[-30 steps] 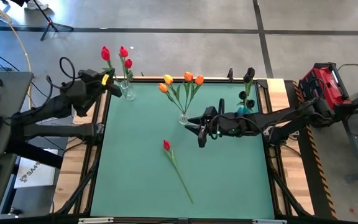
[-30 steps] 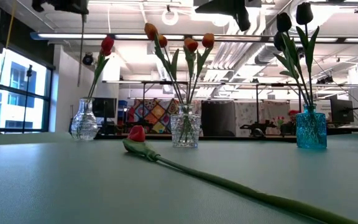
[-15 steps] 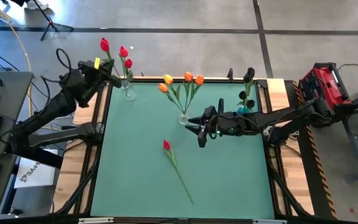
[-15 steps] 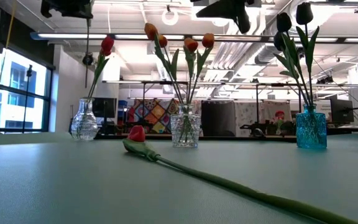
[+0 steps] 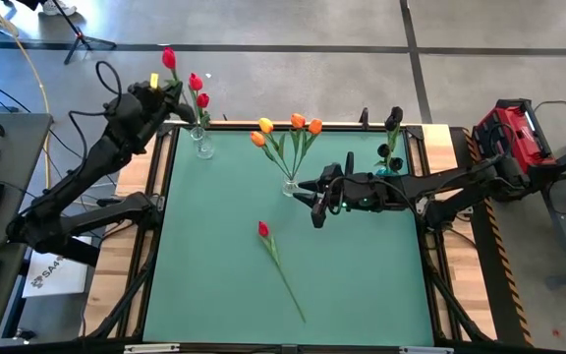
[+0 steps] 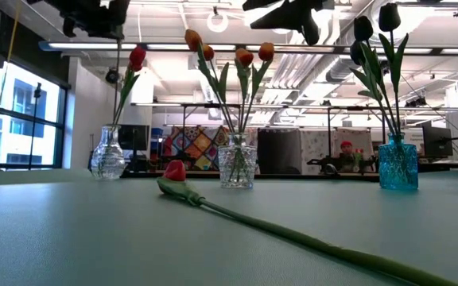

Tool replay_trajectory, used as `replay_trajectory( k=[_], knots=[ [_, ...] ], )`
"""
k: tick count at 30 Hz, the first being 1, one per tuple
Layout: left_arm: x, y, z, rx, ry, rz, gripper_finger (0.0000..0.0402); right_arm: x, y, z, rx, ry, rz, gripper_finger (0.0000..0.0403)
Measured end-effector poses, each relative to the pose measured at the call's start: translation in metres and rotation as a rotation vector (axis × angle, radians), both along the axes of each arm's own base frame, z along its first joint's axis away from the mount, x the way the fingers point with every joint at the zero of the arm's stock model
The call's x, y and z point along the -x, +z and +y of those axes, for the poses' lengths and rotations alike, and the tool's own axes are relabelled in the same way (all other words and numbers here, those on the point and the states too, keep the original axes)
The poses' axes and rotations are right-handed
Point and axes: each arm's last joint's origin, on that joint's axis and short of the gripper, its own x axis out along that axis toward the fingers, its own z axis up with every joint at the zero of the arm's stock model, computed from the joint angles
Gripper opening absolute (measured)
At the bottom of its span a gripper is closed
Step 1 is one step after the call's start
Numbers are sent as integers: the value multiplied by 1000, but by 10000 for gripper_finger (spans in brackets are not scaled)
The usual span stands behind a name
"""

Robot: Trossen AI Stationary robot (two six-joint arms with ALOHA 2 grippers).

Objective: Sort flowers into vase by color
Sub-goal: Put the pink tulip into the top left transparent vase

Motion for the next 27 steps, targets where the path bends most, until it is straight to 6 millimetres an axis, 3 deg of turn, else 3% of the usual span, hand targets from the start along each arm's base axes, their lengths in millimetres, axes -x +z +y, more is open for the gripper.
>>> replay_trajectory(
  k=[12,27],
  knots=[
    [7,-42,0,52,69,-85,0,0,0,-3,1,-8,1,149],
    [4,-59,3,78,71,-29,0,-2,1,-18,-21,-24,-8,149]
  ],
)
